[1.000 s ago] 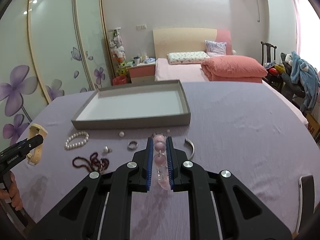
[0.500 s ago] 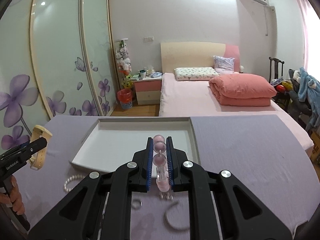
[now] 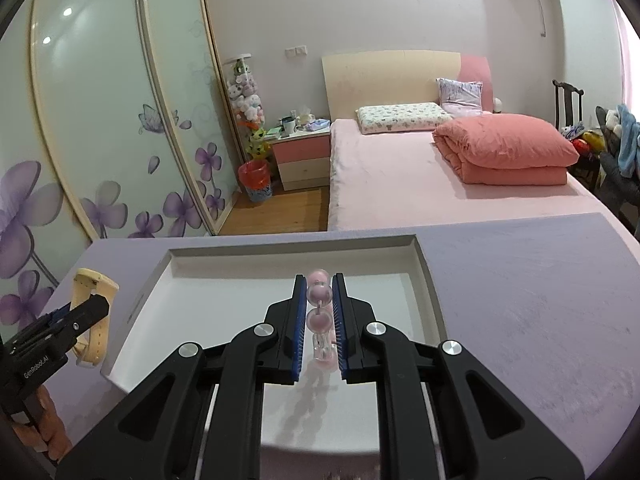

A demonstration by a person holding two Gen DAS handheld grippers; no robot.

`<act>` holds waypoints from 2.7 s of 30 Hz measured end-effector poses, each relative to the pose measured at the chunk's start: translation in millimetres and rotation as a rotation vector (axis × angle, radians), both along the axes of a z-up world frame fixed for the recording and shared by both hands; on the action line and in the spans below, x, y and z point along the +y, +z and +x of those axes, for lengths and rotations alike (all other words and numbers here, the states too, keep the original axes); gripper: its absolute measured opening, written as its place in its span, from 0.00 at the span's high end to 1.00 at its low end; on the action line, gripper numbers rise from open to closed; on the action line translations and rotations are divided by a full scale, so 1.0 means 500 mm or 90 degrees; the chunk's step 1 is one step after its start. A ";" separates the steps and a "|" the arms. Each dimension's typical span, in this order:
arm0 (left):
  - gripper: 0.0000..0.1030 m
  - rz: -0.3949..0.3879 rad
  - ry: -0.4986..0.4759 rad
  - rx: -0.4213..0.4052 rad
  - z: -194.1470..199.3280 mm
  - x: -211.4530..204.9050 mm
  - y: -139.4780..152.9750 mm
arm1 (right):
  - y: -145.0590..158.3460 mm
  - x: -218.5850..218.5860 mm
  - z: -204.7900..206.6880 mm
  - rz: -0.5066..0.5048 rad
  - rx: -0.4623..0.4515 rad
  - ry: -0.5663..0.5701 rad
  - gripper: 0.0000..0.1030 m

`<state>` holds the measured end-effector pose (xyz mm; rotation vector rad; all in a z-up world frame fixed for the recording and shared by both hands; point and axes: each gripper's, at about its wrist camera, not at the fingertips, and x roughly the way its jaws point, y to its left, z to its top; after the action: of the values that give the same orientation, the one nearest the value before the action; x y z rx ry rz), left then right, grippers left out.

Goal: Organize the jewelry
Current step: 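Carry both items into the grey tray and open both tools to release them, then grasp the silver cuff bangle with the right tool while the left tool grasps the silver hoop bangle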

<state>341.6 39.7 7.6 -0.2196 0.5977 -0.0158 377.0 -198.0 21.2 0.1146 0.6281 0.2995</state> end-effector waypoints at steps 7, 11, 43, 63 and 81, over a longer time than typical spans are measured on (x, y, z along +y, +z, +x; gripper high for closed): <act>0.59 0.008 -0.011 0.009 0.038 -0.013 -0.017 | -0.012 0.001 -0.002 -0.007 0.004 0.012 0.83; 0.59 0.009 -0.016 0.012 0.048 -0.023 -0.026 | -0.012 -0.005 -0.002 -0.009 0.005 0.010 0.83; 0.43 0.011 0.005 0.004 -0.029 0.013 -0.033 | -0.033 -0.077 -0.094 -0.023 0.021 -0.023 0.68; 0.27 -0.016 0.024 0.032 -0.244 0.070 -0.069 | -0.147 -0.087 -0.193 -0.087 0.174 -0.046 0.25; 0.27 0.001 -0.023 0.061 -0.302 0.006 -0.083 | -0.156 -0.070 -0.197 -0.133 0.166 -0.065 0.35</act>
<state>190.6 42.6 -33.7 -0.2093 0.6966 -0.0407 278.6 -233.2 -56.7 -0.0162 0.9051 0.1185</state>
